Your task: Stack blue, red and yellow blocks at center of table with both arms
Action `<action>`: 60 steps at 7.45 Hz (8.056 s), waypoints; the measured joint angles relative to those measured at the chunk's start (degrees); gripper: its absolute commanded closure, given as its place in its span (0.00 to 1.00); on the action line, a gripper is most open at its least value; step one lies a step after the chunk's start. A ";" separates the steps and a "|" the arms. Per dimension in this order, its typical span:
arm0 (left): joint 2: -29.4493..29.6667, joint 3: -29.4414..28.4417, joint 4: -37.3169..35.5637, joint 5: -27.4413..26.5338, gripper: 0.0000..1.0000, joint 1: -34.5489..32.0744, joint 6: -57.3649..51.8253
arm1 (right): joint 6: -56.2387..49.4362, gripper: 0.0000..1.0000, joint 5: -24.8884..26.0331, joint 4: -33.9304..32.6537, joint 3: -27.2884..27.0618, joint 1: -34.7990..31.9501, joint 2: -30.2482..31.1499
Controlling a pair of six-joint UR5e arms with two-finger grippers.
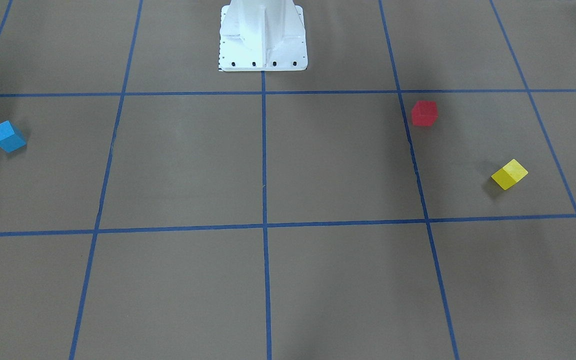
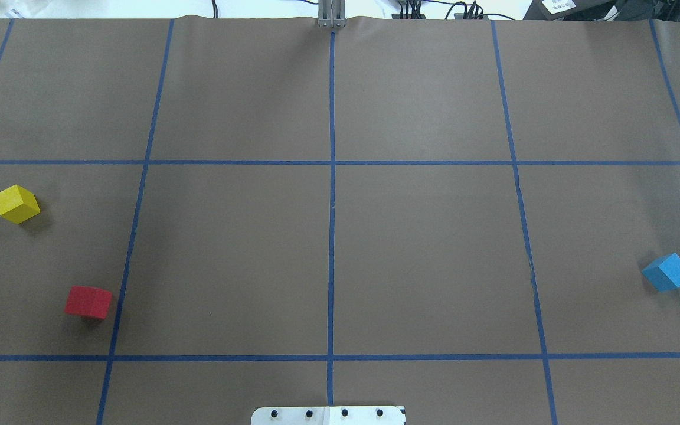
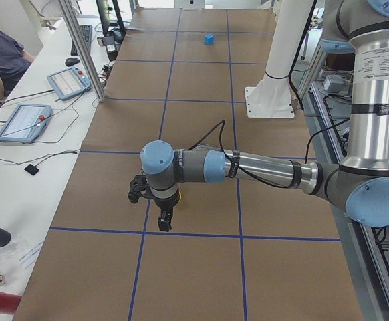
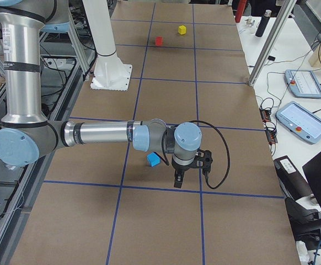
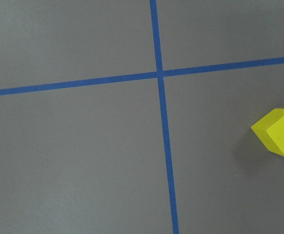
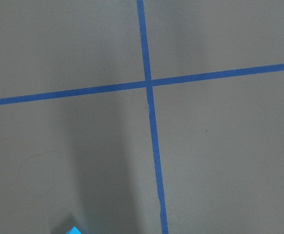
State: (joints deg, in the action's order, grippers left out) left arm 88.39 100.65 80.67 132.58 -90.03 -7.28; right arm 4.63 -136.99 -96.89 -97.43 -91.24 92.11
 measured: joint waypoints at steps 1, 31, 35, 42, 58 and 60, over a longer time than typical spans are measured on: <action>0.12 0.55 0.08 0.06 0.00 0.01 0.09 | 0.21 0.01 0.34 0.00 -0.22 0.00 -0.03; -0.06 4.67 0.37 9.19 0.00 0.15 0.60 | 3.62 1.00 0.89 22.68 -4.81 31.42 5.99; 2.85 4.75 0.22 8.95 0.00 0.15 0.77 | 7.32 1.00 2.55 -15.06 -0.69 31.17 -30.88; 3.80 2.91 3.62 8.50 0.00 1.78 10.72 | 49.61 1.00 9.51 6.96 30.90 50.89 -59.09; 7.08 14.62 7.22 -1.10 0.01 17.15 39.89 | 52.56 0.01 11.97 11.45 25.65 46.26 -54.43; 3.90 20.71 14.57 -10.39 0.01 30.36 56.10 | 44.60 0.01 8.32 11.44 21.35 39.64 -47.97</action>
State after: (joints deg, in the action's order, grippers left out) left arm 92.29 121.36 95.23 122.18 -59.66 48.83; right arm 49.22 -128.67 -85.44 -76.08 -51.60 44.14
